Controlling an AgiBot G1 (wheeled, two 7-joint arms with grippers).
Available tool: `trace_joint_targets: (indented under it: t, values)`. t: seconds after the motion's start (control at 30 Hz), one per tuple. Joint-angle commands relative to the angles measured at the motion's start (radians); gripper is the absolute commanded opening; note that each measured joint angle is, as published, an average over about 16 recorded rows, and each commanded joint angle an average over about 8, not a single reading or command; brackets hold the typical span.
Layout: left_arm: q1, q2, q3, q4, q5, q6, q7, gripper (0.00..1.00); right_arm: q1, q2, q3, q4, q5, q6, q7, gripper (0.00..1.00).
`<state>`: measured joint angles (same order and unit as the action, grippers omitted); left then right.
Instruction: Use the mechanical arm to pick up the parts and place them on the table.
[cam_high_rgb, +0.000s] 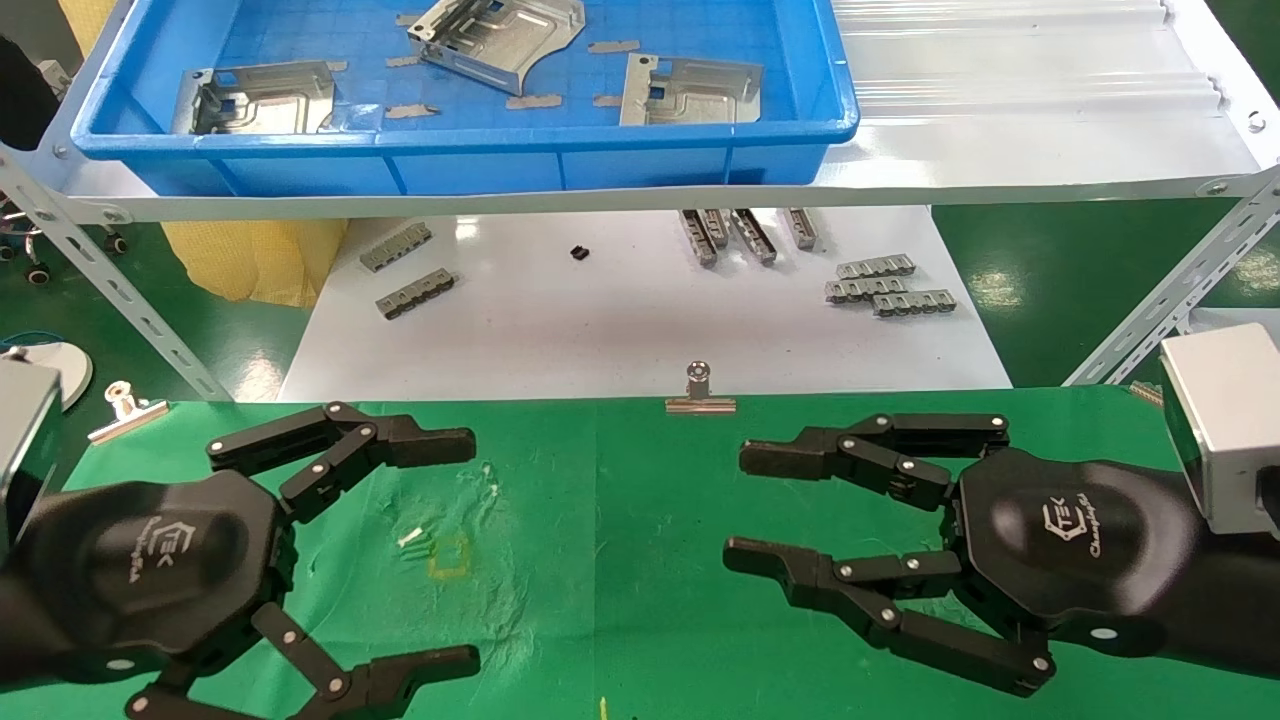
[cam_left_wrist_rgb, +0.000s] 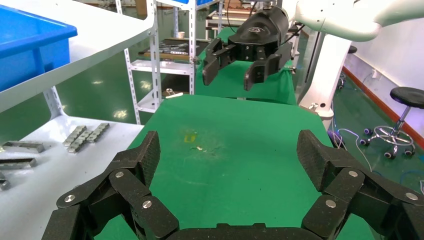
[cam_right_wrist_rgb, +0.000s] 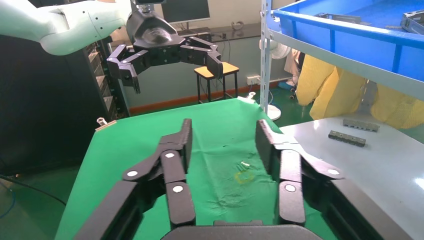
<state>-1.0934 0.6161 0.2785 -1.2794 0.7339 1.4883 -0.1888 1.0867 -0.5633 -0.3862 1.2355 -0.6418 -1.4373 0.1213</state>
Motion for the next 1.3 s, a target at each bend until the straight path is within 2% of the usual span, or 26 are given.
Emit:
trace_joint_targets:
  t: [0.03,0.17,0.33,0.47,0.6,0.7,0.83,0.87,1.07,1.1,1.13,1.3]
  values:
    - [0.007,-0.002,-0.001,-0.001,-0.003,0.002,0.001,1.0,0.0,0.0,0.0,0.0,0.0,0.0,0.0,0.0]
    - [-0.058,0.015,-0.001,0.009,0.017,-0.021,-0.008,1.0,0.0,0.0,0.0,0.0,0.0,0.0,0.0,0.0]
    - [-0.259,0.097,0.035,0.112,0.12,-0.071,-0.021,1.0,0.0,0.0,0.0,0.0,0.0,0.0,0.0,0.0]
    - [-0.467,0.218,0.093,0.323,0.256,-0.131,0.004,1.0,0.0,0.0,0.0,0.0,0.0,0.0,0.0,0.0]
    - [-0.653,0.363,0.147,0.597,0.398,-0.273,0.059,1.0,0.0,0.0,0.0,0.0,0.0,0.0,0.0,0.0]
    - [-0.757,0.472,0.178,0.788,0.484,-0.418,0.098,1.0,0.0,0.0,0.0,0.0,0.0,0.0,0.0,0.0]
    - [-0.847,0.594,0.21,0.986,0.56,-0.584,0.129,1.0,0.0,0.0,0.0,0.0,0.0,0.0,0.0,0.0]
    - [-0.864,0.62,0.217,1.026,0.573,-0.617,0.133,0.96,0.0,0.0,0.0,0.0,0.0,0.0,0.0,0.0]
    - [-0.918,0.713,0.239,1.182,0.612,-0.76,0.142,0.22,0.0,0.0,0.0,0.0,0.0,0.0,0.0,0.01]
    - [-0.922,0.72,0.239,1.195,0.613,-0.775,0.14,0.1,0.0,0.0,0.0,0.0,0.0,0.0,0.0,0.07]
    - [-0.925,0.725,0.239,1.205,0.612,-0.787,0.137,0.01,0.0,0.0,0.0,0.0,0.0,0.0,0.0,0.17]
    - [-0.926,0.735,0.239,1.232,0.608,-0.829,0.111,0.0,0.0,0.0,0.0,0.0,0.0,0.0,0.0,0.8]
